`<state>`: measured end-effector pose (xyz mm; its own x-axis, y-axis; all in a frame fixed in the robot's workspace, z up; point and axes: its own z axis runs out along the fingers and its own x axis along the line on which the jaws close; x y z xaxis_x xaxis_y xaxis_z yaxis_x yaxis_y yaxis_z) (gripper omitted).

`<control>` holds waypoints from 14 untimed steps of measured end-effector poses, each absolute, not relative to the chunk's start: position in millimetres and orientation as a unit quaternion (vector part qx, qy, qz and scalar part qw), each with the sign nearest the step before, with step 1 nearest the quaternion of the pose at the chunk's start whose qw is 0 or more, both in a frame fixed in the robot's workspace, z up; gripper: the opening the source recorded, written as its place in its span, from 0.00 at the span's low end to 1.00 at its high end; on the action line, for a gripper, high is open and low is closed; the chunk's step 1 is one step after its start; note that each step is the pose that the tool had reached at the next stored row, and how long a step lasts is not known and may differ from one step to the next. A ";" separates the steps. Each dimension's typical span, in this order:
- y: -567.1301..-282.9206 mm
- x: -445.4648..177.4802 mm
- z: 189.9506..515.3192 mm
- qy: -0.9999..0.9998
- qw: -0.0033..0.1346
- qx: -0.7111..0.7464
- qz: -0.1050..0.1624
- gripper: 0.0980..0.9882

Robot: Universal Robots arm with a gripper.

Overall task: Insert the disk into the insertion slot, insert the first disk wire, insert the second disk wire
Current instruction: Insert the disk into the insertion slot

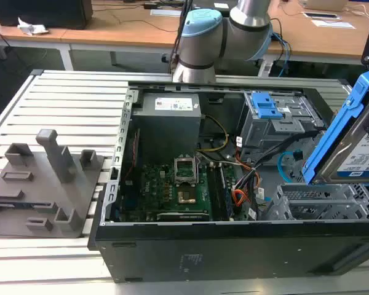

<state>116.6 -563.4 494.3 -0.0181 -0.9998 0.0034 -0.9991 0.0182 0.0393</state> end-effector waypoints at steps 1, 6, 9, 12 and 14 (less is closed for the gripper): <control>-563.4 116.6 491.7 -0.713 0.015 0.701 -0.013 0.30; -563.4 116.6 486.3 -0.713 0.015 0.701 -0.013 0.30; -563.4 116.6 483.3 -0.713 0.015 0.701 -0.013 0.30; -563.4 116.6 479.9 -0.713 0.015 0.701 -0.013 0.30; -563.4 116.6 476.6 -0.713 0.015 0.701 -0.013 0.30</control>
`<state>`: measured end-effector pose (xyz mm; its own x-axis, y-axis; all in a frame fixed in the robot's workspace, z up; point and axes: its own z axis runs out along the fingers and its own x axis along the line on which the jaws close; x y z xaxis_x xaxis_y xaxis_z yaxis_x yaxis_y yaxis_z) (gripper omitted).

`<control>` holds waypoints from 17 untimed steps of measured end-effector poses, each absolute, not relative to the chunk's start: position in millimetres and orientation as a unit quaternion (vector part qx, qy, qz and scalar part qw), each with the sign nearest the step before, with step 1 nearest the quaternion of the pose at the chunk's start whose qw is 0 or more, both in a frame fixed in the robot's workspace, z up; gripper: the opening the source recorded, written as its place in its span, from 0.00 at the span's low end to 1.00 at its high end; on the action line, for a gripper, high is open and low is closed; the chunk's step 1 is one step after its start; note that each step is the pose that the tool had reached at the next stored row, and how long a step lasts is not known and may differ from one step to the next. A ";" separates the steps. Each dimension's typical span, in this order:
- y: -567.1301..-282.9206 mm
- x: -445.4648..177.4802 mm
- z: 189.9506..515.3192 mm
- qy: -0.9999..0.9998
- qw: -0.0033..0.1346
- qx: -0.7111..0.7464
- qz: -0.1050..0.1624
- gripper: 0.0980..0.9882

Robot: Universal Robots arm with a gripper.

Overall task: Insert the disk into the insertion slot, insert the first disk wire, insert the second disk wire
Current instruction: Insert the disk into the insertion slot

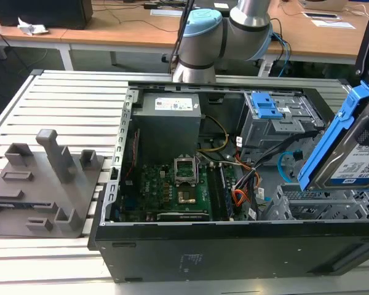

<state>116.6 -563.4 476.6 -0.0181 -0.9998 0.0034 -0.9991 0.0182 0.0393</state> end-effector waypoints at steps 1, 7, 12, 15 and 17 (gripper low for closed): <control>-563.4 116.6 473.9 -0.713 0.015 0.701 -0.013 0.30; -563.4 116.6 466.7 -0.713 0.015 0.701 -0.013 0.30; -557.6 116.6 462.7 -0.713 0.015 0.701 -0.013 0.30; -550.1 116.6 462.6 -0.713 0.015 0.701 -0.013 0.30; -546.4 116.6 462.5 -0.713 0.015 0.701 -0.013 0.30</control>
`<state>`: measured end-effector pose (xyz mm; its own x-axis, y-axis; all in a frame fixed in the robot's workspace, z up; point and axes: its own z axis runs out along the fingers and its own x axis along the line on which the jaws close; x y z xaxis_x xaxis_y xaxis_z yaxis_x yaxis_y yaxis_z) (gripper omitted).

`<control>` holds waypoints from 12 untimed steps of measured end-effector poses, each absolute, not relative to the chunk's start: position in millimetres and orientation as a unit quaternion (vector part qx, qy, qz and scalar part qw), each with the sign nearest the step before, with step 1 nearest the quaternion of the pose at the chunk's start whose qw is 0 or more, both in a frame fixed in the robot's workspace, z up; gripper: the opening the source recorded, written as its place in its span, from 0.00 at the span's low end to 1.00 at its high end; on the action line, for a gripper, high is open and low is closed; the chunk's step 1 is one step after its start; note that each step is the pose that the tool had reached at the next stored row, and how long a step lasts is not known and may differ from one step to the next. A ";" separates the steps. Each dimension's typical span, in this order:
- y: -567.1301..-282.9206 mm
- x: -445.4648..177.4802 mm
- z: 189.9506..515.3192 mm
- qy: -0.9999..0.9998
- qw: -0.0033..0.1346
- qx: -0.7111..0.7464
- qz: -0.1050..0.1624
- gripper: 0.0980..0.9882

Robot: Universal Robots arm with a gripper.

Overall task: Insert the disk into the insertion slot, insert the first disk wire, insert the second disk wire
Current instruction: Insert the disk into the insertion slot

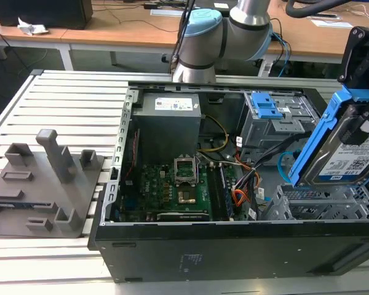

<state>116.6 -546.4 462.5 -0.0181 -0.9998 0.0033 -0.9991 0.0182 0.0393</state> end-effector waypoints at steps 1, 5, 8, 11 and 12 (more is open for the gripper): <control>-546.3 116.6 462.0 -0.713 0.015 0.701 -0.013 0.30; -546.3 116.6 455.8 -0.713 0.015 0.701 -0.013 0.30; -546.3 117.7 448.2 -0.713 0.015 0.701 -0.013 0.30; -546.3 119.4 442.3 -0.713 0.015 0.700 -0.013 0.30; -546.3 119.5 439.3 -0.713 0.015 0.700 -0.013 0.30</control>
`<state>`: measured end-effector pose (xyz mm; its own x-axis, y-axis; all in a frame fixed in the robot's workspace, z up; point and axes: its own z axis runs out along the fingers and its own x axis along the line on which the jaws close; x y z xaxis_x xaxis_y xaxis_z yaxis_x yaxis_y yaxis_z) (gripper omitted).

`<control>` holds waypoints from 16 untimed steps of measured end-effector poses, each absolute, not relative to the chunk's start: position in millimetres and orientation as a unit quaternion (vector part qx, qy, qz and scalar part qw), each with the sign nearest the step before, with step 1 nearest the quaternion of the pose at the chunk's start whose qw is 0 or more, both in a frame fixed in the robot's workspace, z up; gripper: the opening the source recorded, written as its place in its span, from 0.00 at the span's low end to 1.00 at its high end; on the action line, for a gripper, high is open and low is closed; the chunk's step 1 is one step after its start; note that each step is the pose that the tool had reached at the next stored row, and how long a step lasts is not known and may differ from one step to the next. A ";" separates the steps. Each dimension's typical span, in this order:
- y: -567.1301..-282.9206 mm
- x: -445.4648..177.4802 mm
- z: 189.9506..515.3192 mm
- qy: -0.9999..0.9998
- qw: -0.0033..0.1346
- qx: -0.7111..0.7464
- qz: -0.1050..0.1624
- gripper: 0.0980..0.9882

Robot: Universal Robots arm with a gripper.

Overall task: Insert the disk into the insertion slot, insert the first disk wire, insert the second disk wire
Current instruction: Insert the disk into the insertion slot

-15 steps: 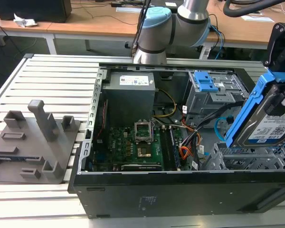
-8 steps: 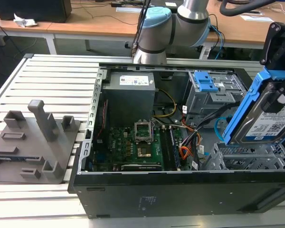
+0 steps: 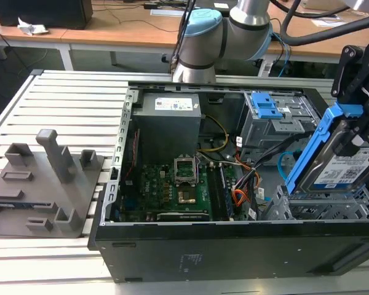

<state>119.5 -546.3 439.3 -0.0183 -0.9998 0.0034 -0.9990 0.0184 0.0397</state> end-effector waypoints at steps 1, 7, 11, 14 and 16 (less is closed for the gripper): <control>-546.3 119.6 437.9 -0.713 0.015 0.701 -0.013 0.30; -546.4 119.6 427.6 -0.713 0.015 0.701 -0.013 0.30; -546.5 119.6 413.0 -0.713 0.015 0.701 -0.013 0.30; -546.5 119.6 404.8 -0.713 0.015 0.701 -0.013 0.30; -546.5 119.6 397.7 -0.713 0.015 0.701 -0.013 0.30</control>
<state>119.6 -546.5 397.7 -0.0181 -0.9998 0.0033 -0.9990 0.0182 0.0399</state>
